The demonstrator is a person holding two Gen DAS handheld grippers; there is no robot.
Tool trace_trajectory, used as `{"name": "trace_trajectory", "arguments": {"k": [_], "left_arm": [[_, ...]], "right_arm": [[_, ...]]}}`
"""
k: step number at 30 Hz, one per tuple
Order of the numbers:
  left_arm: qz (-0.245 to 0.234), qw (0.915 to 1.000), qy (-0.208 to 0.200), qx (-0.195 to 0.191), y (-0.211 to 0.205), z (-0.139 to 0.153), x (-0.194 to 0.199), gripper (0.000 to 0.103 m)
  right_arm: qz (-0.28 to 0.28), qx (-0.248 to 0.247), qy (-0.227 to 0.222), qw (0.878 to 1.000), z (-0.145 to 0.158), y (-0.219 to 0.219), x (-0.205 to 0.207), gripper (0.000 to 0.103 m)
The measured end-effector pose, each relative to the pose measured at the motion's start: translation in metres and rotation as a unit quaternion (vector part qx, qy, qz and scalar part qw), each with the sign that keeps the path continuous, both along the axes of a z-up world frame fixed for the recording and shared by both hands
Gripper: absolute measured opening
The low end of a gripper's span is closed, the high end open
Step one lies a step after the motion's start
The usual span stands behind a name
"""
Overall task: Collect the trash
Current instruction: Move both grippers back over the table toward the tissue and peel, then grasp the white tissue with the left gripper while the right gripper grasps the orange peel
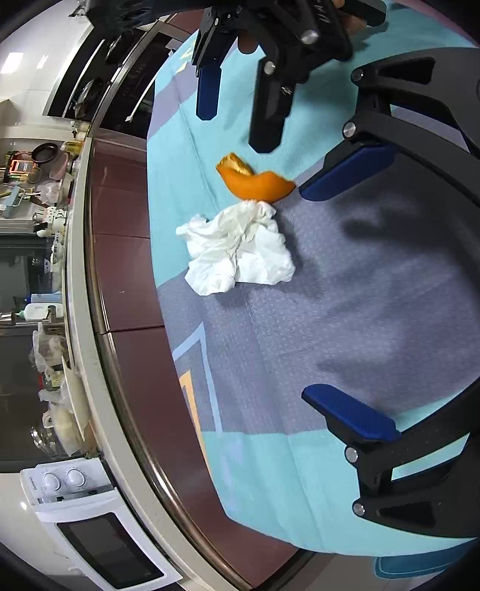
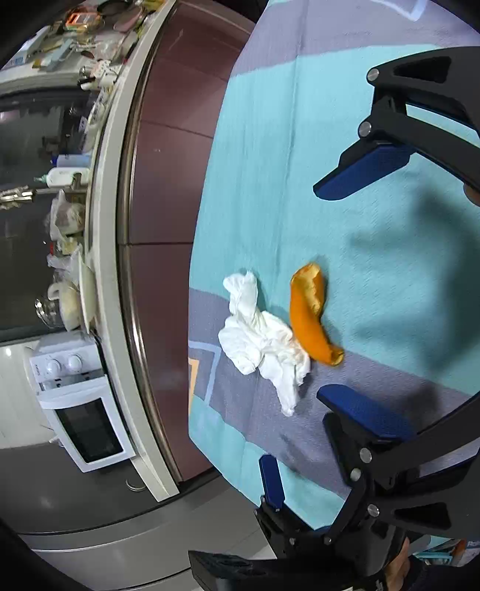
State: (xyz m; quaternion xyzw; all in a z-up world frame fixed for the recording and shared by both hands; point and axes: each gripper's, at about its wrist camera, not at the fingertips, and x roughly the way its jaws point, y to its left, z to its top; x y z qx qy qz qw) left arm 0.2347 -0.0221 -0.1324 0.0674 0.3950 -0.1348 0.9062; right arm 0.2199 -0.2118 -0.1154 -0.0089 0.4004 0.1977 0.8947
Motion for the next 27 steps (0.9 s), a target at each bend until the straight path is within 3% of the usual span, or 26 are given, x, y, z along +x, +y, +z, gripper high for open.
{"name": "trace_trajectory", "arguments": {"k": [3,7,13,17,19,23,27], "left_arm": [[-0.007,1.0000,0.003,0.000,-0.002,-0.002,0.010,0.097],[-0.015,0.9997,0.011,0.017,-0.008,-0.004,0.020,0.080],[-0.050,0.9982,0.030,0.016,-0.015,-0.011,0.032,0.075],[-0.071,0.9968,0.031,0.019,-0.021,-0.012,0.040,0.060],[-0.077,0.9965,0.030,0.016,-0.021,-0.011,0.044,0.048],[-0.083,0.9961,0.029,0.007,-0.021,-0.010,0.050,0.029],[-0.091,0.9955,0.025,0.002,-0.024,-0.009,0.048,0.008]], "right_arm": [[0.006,0.000,0.006,1.000,-0.003,0.006,0.008,0.096],[0.010,-0.008,0.017,1.000,-0.007,0.010,0.016,0.090],[0.012,-0.002,0.039,0.999,-0.017,0.005,0.024,0.085],[0.023,0.009,0.053,0.998,-0.019,0.007,0.031,0.078],[0.029,0.014,0.057,0.998,-0.019,0.008,0.034,0.073],[0.039,0.020,0.060,0.997,-0.018,0.009,0.038,0.051],[0.047,0.031,0.060,0.997,-0.017,0.007,0.038,0.041]]}}
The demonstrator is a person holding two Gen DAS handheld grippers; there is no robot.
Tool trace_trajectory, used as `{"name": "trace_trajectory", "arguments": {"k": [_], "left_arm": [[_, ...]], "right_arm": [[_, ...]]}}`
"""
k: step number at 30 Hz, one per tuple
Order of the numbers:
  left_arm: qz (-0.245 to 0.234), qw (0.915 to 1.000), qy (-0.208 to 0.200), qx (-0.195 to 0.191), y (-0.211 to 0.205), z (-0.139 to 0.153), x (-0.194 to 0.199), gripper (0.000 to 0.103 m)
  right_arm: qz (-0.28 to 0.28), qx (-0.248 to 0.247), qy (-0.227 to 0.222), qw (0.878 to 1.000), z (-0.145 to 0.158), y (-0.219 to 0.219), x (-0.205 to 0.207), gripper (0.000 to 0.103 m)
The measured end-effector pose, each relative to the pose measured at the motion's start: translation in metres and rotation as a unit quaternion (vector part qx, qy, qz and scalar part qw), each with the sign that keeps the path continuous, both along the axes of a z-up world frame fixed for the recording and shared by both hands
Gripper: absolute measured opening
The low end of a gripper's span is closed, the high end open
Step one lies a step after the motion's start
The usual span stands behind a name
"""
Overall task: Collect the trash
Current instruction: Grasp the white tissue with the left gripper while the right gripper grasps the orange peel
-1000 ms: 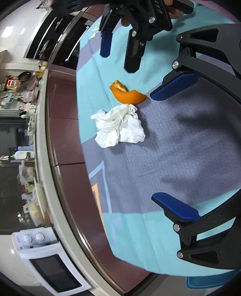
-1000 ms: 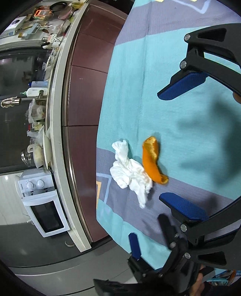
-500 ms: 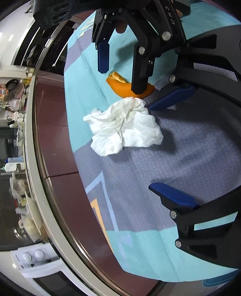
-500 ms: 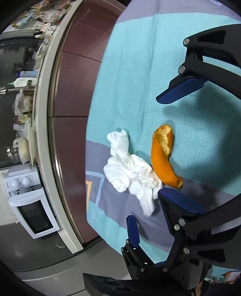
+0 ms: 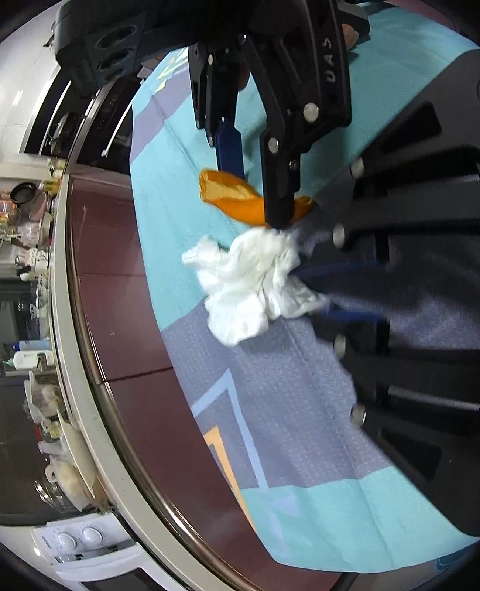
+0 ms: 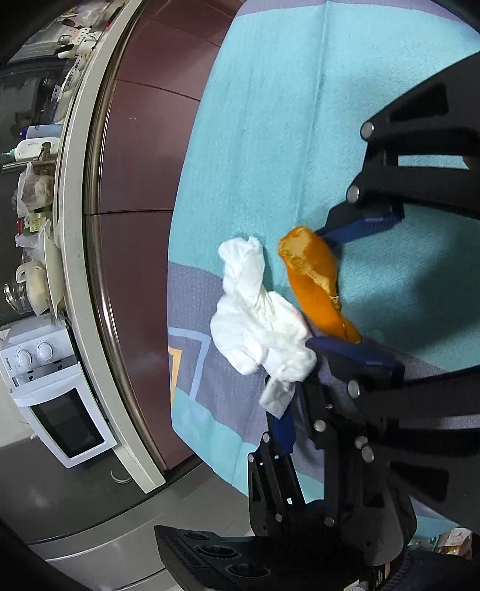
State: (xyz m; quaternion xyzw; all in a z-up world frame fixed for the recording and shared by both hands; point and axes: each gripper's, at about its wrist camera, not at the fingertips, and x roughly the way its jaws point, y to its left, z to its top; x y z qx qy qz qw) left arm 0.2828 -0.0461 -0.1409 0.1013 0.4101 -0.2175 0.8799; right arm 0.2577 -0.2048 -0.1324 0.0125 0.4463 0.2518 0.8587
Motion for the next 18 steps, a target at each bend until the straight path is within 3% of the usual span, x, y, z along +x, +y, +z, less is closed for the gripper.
{"name": "trace_trajectory", "arguments": {"k": [4,8,18], "left_arm": [[-0.006,1.0000,0.001,-0.008,-0.003,0.000,-0.001,0.004],[-0.003,0.9998,-0.003,-0.022,-0.001,0.003,-0.002,0.003],[0.017,0.9981,-0.035,-0.049,0.017,0.027,-0.019,0.002]], "right_arm": [[-0.001,0.033,0.003,0.999,0.002,-0.008,-0.001,0.023],[-0.002,0.043,0.006,0.999,0.004,-0.011,-0.001,0.015],[-0.013,0.058,-0.010,0.998,0.014,-0.021,-0.012,0.012]]}}
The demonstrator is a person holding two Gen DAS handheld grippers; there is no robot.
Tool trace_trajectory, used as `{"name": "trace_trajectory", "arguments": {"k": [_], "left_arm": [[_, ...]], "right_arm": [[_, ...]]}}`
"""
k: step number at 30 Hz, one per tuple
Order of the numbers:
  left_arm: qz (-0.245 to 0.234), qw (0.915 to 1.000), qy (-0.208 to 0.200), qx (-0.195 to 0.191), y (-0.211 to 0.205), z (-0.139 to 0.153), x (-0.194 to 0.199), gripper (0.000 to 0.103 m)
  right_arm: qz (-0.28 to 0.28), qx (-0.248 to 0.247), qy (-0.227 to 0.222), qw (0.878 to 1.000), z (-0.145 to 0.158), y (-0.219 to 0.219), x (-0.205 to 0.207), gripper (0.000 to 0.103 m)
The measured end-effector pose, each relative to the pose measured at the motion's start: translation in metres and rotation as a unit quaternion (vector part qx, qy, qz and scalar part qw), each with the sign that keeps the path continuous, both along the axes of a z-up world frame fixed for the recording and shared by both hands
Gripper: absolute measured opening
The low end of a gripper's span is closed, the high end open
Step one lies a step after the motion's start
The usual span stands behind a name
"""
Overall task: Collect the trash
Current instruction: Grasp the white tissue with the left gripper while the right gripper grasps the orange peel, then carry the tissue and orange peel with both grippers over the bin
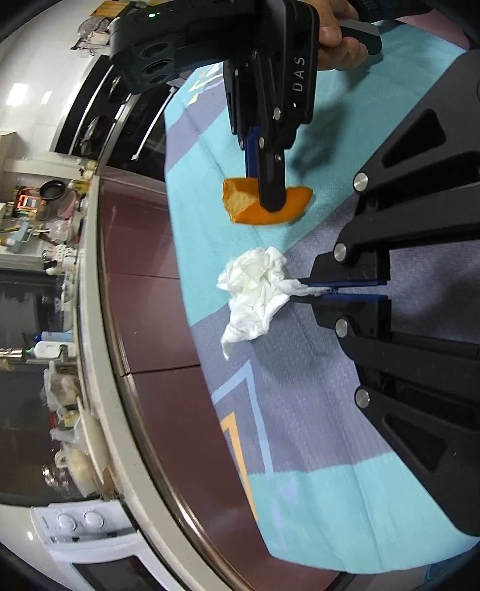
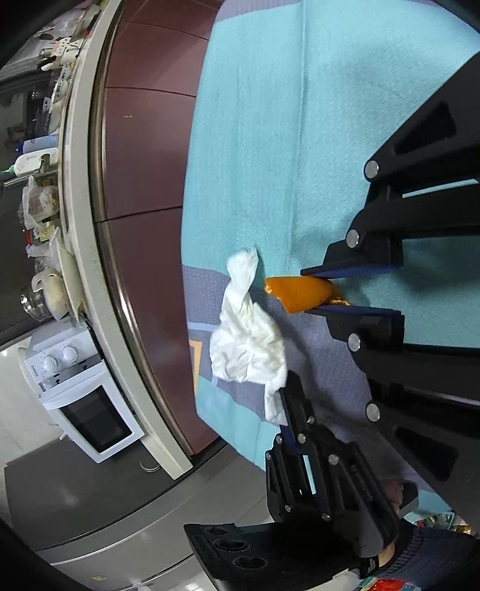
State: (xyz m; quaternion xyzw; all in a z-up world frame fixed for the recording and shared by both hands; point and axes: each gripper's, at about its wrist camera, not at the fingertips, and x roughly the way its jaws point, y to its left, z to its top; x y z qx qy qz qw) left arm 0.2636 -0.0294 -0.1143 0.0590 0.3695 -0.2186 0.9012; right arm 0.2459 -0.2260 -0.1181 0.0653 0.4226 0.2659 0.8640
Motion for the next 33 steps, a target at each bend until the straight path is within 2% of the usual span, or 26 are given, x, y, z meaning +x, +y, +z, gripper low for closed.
{"name": "trace_trajectory", "arguments": {"k": [7,9,14,19,24,29,33], "left_arm": [[0.056,0.9973,-0.046,-0.014,0.049,0.039,-0.032,0.002],[0.080,0.9947,-0.062,-0.018,0.073,0.052,-0.046,0.002],[0.141,0.9863,-0.086,-0.002,0.135,0.075,-0.086,0.002],[0.222,0.9709,-0.090,0.006,0.213,0.085,-0.130,0.002],[0.303,0.9489,-0.085,0.020,0.290,0.085,-0.177,0.002],[0.355,0.9317,-0.071,0.025,0.352,0.077,-0.207,0.002],[0.377,0.9244,-0.053,0.022,0.385,0.060,-0.217,0.002]], "right_arm": [[0.021,-0.005,-0.033,0.999,0.031,0.018,-0.017,0.012],[0.038,-0.007,-0.041,0.998,0.039,0.037,-0.021,0.012],[0.095,-0.009,-0.058,0.994,0.057,0.099,-0.033,0.012],[0.164,-0.003,-0.067,0.984,0.072,0.175,-0.044,0.012],[0.231,0.005,-0.066,0.971,0.082,0.261,-0.057,0.012],[0.287,-0.001,-0.061,0.956,0.084,0.343,-0.069,0.012],[0.315,-0.013,-0.053,0.948,0.079,0.393,-0.074,0.012]]}}
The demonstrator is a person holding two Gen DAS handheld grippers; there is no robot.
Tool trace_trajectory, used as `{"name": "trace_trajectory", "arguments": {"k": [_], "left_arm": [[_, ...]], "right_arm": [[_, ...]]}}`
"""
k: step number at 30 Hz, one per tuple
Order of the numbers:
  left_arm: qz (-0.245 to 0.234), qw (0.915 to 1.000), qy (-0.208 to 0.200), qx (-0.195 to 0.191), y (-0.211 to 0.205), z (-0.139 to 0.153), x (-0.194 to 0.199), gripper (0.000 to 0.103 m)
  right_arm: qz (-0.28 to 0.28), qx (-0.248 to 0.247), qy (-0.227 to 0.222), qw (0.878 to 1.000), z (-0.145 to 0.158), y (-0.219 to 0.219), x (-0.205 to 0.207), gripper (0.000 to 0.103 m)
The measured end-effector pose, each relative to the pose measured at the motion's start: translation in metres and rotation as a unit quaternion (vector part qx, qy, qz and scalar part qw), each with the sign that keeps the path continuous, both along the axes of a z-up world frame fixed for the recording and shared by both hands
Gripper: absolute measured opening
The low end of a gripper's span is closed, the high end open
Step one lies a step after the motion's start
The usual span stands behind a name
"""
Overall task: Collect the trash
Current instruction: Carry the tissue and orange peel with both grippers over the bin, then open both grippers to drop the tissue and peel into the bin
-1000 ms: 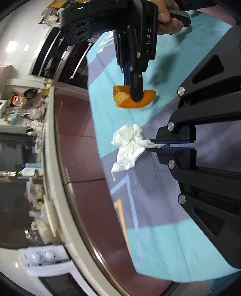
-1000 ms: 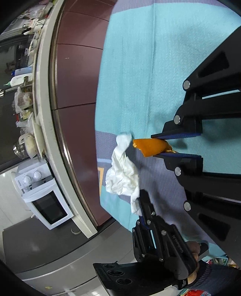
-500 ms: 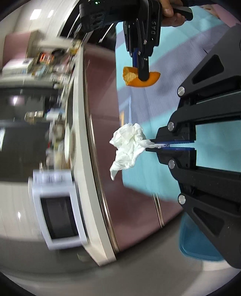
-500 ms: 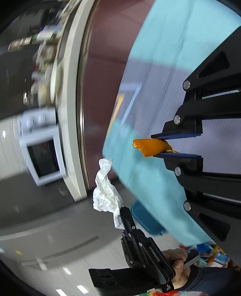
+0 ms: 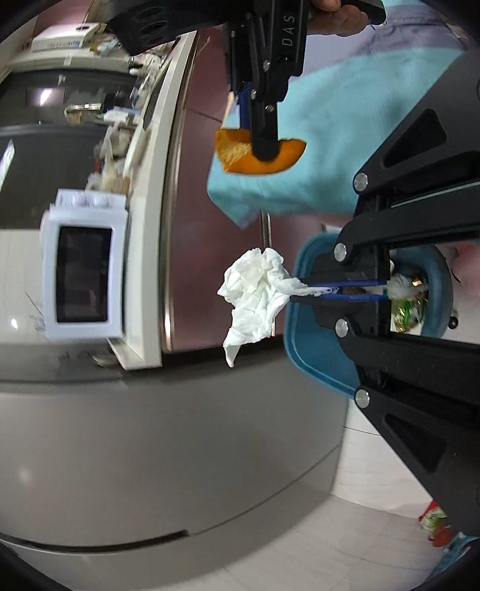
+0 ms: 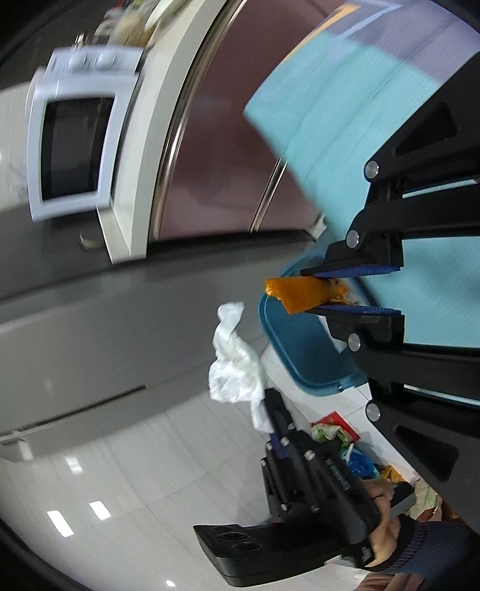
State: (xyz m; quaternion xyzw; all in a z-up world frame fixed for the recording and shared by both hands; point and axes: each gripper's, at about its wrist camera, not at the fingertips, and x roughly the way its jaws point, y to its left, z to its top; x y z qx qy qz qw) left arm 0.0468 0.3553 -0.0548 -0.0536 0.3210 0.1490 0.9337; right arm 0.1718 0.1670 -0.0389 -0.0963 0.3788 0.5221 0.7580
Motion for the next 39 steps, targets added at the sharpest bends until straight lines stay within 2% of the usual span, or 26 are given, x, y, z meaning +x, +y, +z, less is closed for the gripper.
{"name": "trace_trajectory", "arguments": {"k": [5,13,22,32,34,35,36,37,39], "left_arm": [[0.016,0.9994,0.026,-0.014,0.028,-0.029,0.002,0.002],[0.027,0.9968,0.062,-0.042,0.050,-0.074,0.017,0.002],[0.033,0.9937,0.088,-0.060,0.061,-0.106,0.034,0.003],[0.046,0.9908,0.101,-0.077,0.072,-0.125,0.038,0.007],[0.050,0.9906,0.099,-0.080,0.073,-0.125,0.037,0.013],[0.051,0.9909,0.095,-0.080,0.073,-0.124,0.037,0.018],[0.051,0.9910,0.094,-0.080,0.074,-0.124,0.033,0.032],[0.056,0.9913,0.092,-0.075,0.073,-0.122,0.033,0.046],[0.057,0.9920,0.086,-0.074,0.073,-0.119,0.031,0.046]], "right_arm": [[0.024,-0.037,0.008,0.999,-0.018,0.053,-0.004,0.012],[0.038,-0.105,0.018,0.994,-0.058,0.109,0.001,0.012],[0.033,-0.153,0.029,0.987,-0.089,0.135,0.011,0.012],[0.015,-0.171,0.035,0.985,-0.104,0.145,0.020,0.018],[0.009,-0.166,0.039,0.985,-0.103,0.144,0.021,0.026],[0.006,-0.165,0.040,0.986,-0.103,0.144,0.022,0.036],[0.005,-0.164,0.041,0.986,-0.103,0.144,0.023,0.043],[0.003,-0.163,0.041,0.986,-0.103,0.143,0.024,0.045],[0.002,-0.158,0.040,0.987,-0.100,0.142,0.023,0.046]]}}
